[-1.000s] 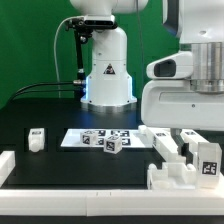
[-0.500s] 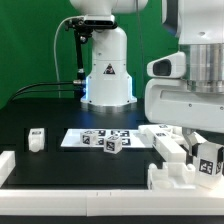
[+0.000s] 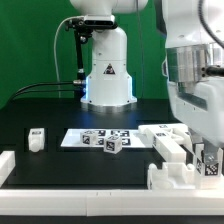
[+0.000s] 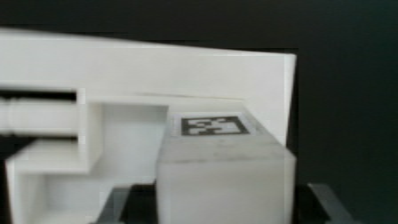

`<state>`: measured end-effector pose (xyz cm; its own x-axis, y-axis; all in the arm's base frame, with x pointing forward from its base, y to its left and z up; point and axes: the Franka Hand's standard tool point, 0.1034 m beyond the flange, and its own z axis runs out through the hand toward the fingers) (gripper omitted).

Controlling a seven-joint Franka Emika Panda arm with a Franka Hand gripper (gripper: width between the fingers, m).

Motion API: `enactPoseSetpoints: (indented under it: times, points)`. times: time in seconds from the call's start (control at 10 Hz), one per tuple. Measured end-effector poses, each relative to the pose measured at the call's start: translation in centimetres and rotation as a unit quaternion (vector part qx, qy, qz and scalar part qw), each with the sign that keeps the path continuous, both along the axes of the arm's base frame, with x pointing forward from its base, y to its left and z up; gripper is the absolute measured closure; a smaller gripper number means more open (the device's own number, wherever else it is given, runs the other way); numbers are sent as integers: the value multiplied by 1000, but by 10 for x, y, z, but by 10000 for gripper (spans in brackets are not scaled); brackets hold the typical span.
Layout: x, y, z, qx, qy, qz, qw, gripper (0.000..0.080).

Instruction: Assemble chair

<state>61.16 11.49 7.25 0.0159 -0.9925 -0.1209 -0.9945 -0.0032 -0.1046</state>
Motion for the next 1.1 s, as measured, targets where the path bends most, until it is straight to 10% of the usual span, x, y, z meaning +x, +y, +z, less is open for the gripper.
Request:
enactPoseSetpoints:
  times: [0.2, 0.4, 0.5, 1.0, 1.1]
  points:
    - [0, 0, 0, 4, 5, -38, 999, 514]
    - [-1, 2, -1, -11, -3, 54, 998, 271]
    - [-1, 3, -1, -20, -10, 119, 993, 271]
    - [0, 7, -1, -60, -34, 379, 923, 151]
    - [-1, 11, -1, -83, -44, 482, 871, 150]
